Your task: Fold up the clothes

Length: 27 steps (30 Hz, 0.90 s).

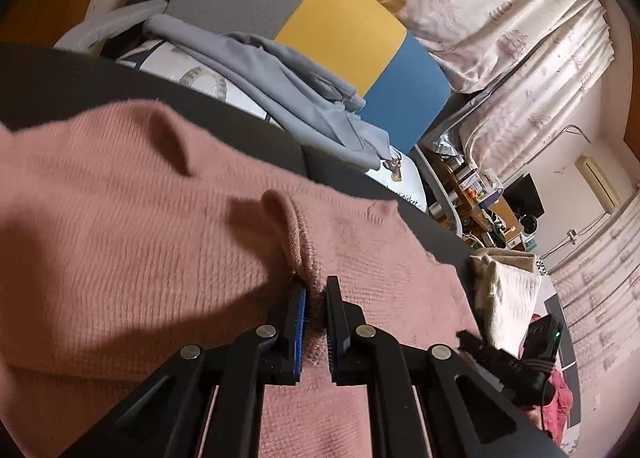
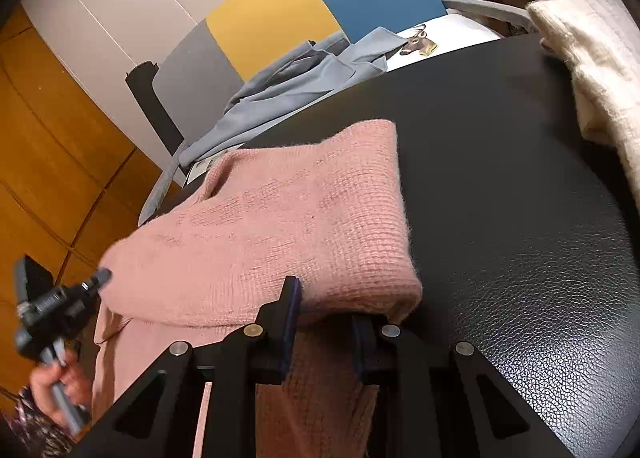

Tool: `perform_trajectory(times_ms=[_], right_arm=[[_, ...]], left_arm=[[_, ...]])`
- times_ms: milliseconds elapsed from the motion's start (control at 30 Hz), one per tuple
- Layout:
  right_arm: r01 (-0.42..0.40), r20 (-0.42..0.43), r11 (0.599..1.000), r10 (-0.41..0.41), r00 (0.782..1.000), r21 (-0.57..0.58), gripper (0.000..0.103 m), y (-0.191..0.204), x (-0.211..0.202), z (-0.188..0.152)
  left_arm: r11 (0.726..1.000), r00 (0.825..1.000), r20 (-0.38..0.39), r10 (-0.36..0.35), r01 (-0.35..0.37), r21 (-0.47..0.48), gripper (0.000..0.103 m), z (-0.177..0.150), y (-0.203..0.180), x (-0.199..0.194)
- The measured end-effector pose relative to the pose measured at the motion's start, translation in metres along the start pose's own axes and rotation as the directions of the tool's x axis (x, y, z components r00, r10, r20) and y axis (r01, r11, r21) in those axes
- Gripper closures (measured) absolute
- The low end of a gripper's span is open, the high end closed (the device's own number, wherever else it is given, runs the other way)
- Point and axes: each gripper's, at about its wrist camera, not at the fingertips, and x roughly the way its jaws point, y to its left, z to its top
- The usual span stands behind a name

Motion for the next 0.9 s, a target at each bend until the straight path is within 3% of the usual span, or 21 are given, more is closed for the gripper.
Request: perform_trajectory(times_ms=[133,200,233,267,333,433,467,567,633,733,833,900], right_arm=[[-0.026,0.012,1.000,0.026,1.000,-0.010,0.077,0.007,-0.006,0.004],[-0.041,0.023,0.999,0.041,0.999,-0.016,0.073,0.011,-0.010,0.006],[-0.048,0.029,0.999,0.048,0.998,-0.020,0.066,0.013,-0.013,0.006],[-0.055,0.035,0.998,0.056,0.998,-0.023,0.058,0.015,-0.015,0.007],[-0.068,0.046,0.997,0.069,0.997,-0.030,0.053,0.019,-0.019,0.009],[-0.018,-0.033,1.000,0.018,0.999,-0.017,0.053,0.013,0.002,0.001],[-0.030,-0.023,1.000,0.030,0.999,0.003,0.053,0.010,0.001,-0.001],[-0.047,-0.012,0.998,0.048,0.999,0.037,0.053,0.004,-0.001,0.000],[-0.044,-0.013,0.999,0.044,0.999,0.030,0.052,0.004,-0.001,0.002],[-0.025,-0.014,1.000,0.025,1.000,-0.001,0.052,0.007,0.003,-0.001],[0.005,-0.013,0.998,-0.006,1.000,-0.060,0.051,0.015,0.002,-0.003],[0.019,-0.026,0.996,-0.021,0.999,-0.085,0.050,0.020,-0.004,-0.003]], left_arm=[[0.999,0.997,0.060,-0.038,0.038,0.004,0.096,0.000,0.000,-0.013],[0.998,0.991,0.120,-0.060,0.058,0.021,0.096,0.003,-0.001,-0.025],[0.998,0.988,0.138,-0.068,0.065,0.021,0.096,0.004,0.000,-0.029],[0.997,0.989,0.131,-0.074,0.073,0.013,0.097,0.004,0.002,-0.029],[0.997,0.989,0.121,-0.082,0.083,0.004,0.097,0.004,0.004,-0.030],[0.994,0.987,0.120,-0.106,0.107,-0.003,0.097,0.003,0.005,-0.034],[0.995,0.987,0.125,-0.103,0.103,0.004,0.097,0.005,0.004,-0.037],[0.997,0.985,0.163,-0.052,0.043,0.061,0.097,0.009,0.000,-0.049],[0.994,0.990,0.132,0.058,-0.070,0.086,0.096,0.009,0.005,-0.042],[0.988,0.988,0.008,0.151,-0.151,0.043,0.095,0.001,0.027,-0.013],[0.995,0.995,0.032,0.097,-0.096,-0.036,0.088,-0.009,0.045,-0.009],[0.988,0.998,0.059,0.013,-0.004,-0.153,0.086,-0.016,0.062,-0.013]])
